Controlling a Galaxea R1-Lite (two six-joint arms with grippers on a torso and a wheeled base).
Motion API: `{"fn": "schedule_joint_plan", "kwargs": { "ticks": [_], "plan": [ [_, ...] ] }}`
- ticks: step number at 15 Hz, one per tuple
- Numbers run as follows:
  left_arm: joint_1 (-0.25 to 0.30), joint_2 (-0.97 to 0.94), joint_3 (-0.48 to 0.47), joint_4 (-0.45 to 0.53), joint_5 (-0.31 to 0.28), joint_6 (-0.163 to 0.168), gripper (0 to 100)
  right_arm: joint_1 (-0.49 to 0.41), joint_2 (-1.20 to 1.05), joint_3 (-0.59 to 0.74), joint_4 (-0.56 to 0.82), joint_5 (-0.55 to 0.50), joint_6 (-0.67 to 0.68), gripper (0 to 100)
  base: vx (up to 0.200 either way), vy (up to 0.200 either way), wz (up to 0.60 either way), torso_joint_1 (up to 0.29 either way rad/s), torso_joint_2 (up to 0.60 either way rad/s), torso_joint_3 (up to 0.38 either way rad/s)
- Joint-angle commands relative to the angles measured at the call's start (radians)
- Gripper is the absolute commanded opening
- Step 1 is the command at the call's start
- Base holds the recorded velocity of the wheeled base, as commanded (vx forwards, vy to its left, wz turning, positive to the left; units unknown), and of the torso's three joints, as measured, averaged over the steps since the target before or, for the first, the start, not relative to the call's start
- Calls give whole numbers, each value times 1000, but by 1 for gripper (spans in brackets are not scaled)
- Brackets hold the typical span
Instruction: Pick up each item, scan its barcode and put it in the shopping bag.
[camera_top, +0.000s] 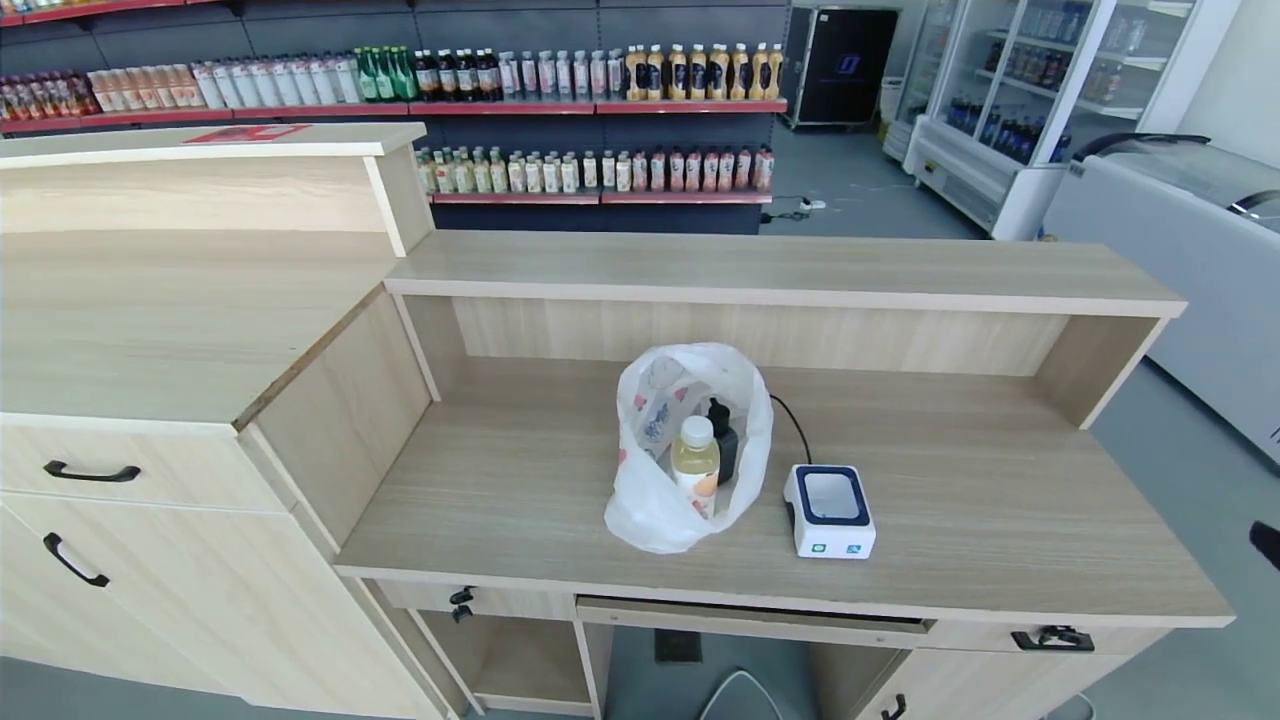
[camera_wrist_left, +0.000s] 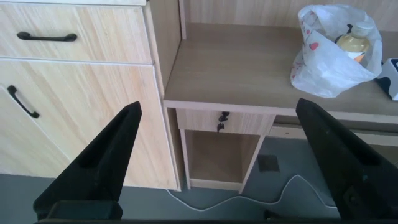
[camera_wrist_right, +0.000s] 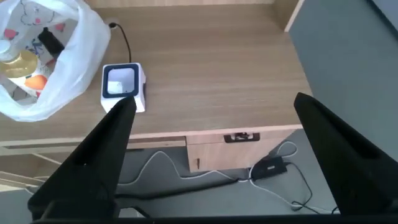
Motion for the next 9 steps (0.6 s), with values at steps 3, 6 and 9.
{"fn": "schedule_joint_plan", "kwargs": {
  "ticks": [3, 6, 9],
  "plan": [
    [1, 0, 0, 0, 0, 0, 100, 150, -354, 301, -41, -113, 30, 100, 0, 0, 0, 0, 0, 0],
    [1, 0, 0, 0, 0, 0, 100, 297, -502, 301, 79, -214, 27, 100, 0, 0, 0, 0, 0, 0],
    [1, 0, 0, 0, 0, 0, 100, 311, -628, 301, 203, -217, 34, 100, 0, 0, 0, 0, 0, 0]
  ]
}}
